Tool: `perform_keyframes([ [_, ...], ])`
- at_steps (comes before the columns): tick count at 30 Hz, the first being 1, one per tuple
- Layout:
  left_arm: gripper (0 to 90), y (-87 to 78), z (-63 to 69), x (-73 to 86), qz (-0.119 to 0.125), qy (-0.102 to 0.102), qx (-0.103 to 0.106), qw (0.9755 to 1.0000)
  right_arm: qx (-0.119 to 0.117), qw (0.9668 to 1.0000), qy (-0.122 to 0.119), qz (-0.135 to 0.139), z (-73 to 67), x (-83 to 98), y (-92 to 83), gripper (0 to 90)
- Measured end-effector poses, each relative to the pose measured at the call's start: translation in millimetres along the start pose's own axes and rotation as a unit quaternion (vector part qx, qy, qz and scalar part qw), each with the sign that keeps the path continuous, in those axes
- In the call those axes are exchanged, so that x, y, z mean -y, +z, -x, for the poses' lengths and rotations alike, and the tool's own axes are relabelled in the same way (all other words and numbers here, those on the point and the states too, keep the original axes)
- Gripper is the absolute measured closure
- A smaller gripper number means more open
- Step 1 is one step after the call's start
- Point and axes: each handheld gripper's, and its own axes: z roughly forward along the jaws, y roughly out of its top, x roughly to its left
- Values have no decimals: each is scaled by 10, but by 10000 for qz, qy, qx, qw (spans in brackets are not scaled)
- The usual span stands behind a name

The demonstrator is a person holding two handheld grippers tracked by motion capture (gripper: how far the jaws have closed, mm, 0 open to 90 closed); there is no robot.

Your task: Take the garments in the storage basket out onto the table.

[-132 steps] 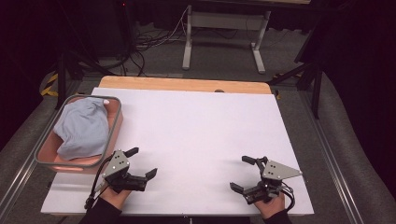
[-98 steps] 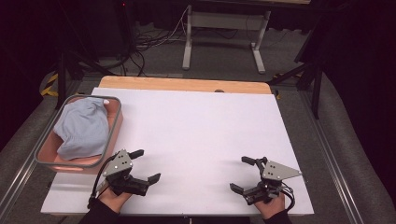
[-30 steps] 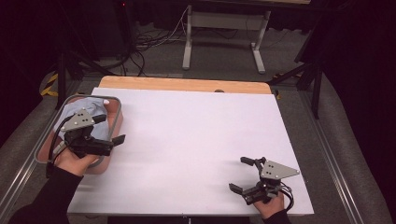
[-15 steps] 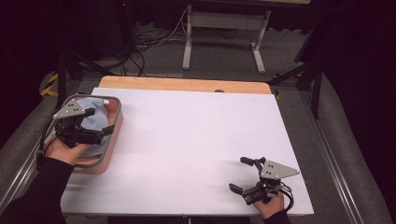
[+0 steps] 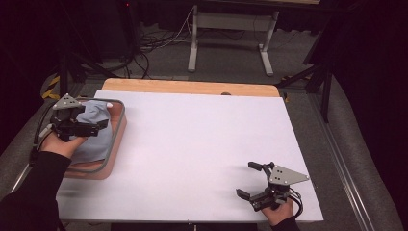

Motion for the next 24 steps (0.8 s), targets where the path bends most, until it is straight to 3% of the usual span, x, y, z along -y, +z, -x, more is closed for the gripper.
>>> perform_keyframes([
  [5, 17, 64, -105, 1, -193, -70, -189, 9996, -1, 10000, 2, 5, 0, 0, -2, 1],
  [12, 18, 109, -273, 11, -283, -322, -258, 9987, -21, 10000, 13, 4, 2, 4, -4, 1],
  [17, 18, 154, -408, 38, -492, -554, -401, 9964, -20, 10000, 27, 19, 5, 4, -5, 1],
  [21, 22, 170, -501, 69, -566, -759, -384, 9948, -25, 10000, 36, 11, 5, 6, -2, 1],
  [24, 24, 184, -523, 85, -634, -806, -391, 9940, -26, 10000, 52, 12, 6, 6, -4, 1],
])
